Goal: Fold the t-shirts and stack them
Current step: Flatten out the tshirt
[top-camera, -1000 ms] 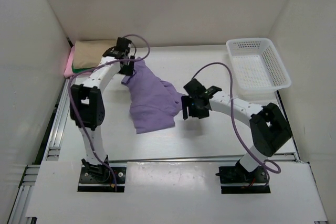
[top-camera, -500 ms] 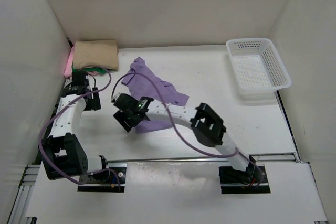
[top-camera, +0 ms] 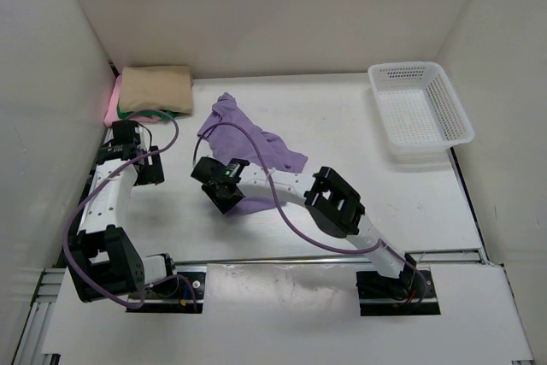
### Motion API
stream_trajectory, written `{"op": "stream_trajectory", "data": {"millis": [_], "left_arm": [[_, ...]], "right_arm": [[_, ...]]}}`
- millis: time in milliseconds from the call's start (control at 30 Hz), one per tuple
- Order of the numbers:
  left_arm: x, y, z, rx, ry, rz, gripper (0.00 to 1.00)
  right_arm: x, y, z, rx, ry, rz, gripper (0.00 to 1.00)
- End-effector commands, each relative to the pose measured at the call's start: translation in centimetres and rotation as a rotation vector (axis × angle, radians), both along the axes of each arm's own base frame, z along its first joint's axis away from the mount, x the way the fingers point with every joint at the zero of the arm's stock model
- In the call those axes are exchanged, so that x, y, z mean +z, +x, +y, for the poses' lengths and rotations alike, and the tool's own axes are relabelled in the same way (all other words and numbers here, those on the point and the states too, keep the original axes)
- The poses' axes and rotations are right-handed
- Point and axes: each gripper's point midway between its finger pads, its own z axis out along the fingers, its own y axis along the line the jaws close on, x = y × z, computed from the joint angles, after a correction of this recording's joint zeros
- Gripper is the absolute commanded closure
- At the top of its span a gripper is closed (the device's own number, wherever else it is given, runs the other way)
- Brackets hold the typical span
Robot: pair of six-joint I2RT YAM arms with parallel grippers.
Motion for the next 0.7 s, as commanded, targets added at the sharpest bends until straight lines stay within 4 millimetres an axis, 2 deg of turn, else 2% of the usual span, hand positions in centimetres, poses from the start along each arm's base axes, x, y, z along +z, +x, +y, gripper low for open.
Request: {"op": "stream_trajectory", "data": {"millis": [0, 33, 67, 100, 133, 167, 200, 233, 267, 300, 333, 367, 400, 433, 467, 500, 567, 600, 633, 667], "left_arm": [[1.9, 0.6, -0.4, -0.014, -0.013, -0.067, 0.0], [1.9, 0.6, -0.2, -0.009, -0.005, -0.065, 0.0], [1.9, 0.6, -0.2, -0.009, -0.005, -0.065, 0.0], [1.6, 0.3, 0.0, 0.0, -0.006, -0.056, 0.0], [1.6, 0.3, 0.0, 0.0, -0.007, -0.056, 0.0], [1.6, 0.3, 0.0, 0.0, -0.007, -0.056, 0.0], [1.6, 0.3, 0.0, 0.0, -0.007, -0.056, 0.0], [1.6, 0.3, 0.0, 0.0, -0.007, -0.056, 0.0], [1.6, 0.2, 0.2, 0.009, -0.006, -0.056, 0.0], [1.6, 0.1, 0.5, 0.021, -0.006, -0.056, 0.0], [1.6, 0.0, 0.7, 0.031, -0.006, -0.056, 0.0], [2.0, 0.1, 1.2, 0.044, -0.003, -0.068, 0.0], [2.6, 0.5, 1.3, 0.044, 0.001, -0.086, 0.0], [2.9, 0.7, 1.4, 0.049, -0.004, -0.097, 0.0], [3.2, 1.0, 1.3, 0.044, -0.011, -0.103, 0.0], [4.1, 1.4, 1.4, 0.044, -0.006, -0.122, 0.0], [4.5, 2.2, 1.1, 0.028, -0.031, -0.13, 0.0], [5.1, 2.5, 0.9, 0.02, -0.041, -0.141, 0.0], [5.7, 3.2, 0.8, 0.013, -0.049, -0.158, 0.0], [5.9, 3.1, 0.2, -0.006, -0.068, -0.15, 0.0]], "right_arm": [[-2.7, -4.2, -2.3, 0.1, -0.087, 0.187, 0.62], [-2.6, -5.4, -1.7, 0.138, -0.049, 0.251, 0.71], [-2.0, -5.8, -1.0, 0.162, -0.02, 0.276, 0.94], [-1.0, -6.1, 0.1, 0.201, 0.022, 0.29, 1.0], [2.4, -5.9, 2.9, 0.256, 0.134, 0.281, 1.0], [5.5, -7.1, 5.1, 0.33, 0.245, 0.332, 1.0], [9.0, -7.1, 7.2, 0.376, 0.353, 0.321, 1.0], [16.9, -6.2, 10.4, 0.432, 0.572, 0.251, 1.0], [21.4, -6.1, 11.4, 0.462, 0.707, 0.248, 1.0], [25.8, -6.2, 11.9, 0.409, 0.842, 0.313, 1.0], [35.4, -4.5, 11.2, 0.454, 1.109, 0.218, 1.0], [36.3, -3.3, 10.6, 0.392, 1.166, 0.233, 1.0], [38.9, -0.6, 9.0, 0.324, 1.247, 0.185, 1.0], [43.8, -0.1, 6.1, 0.287, 1.338, 0.107, 1.0], [44.8, 1.3, 4.6, 0.225, 1.358, 0.047, 1.0], [44.5, 4.3, 1.5, 0.12, 1.325, -0.078, 1.0], [41.4, 6.5, -1.4, 0.014, 1.222, -0.129, 1.0], [41.4, 7.4, -4.2, -0.023, 1.199, -0.162, 1.0], [36.8, 7.8, -5.4, -0.073, 1.103, -0.116, 1.0], [34.3, 7.9, -6.9, -0.109, 1.04, -0.091, 1.0]]}}
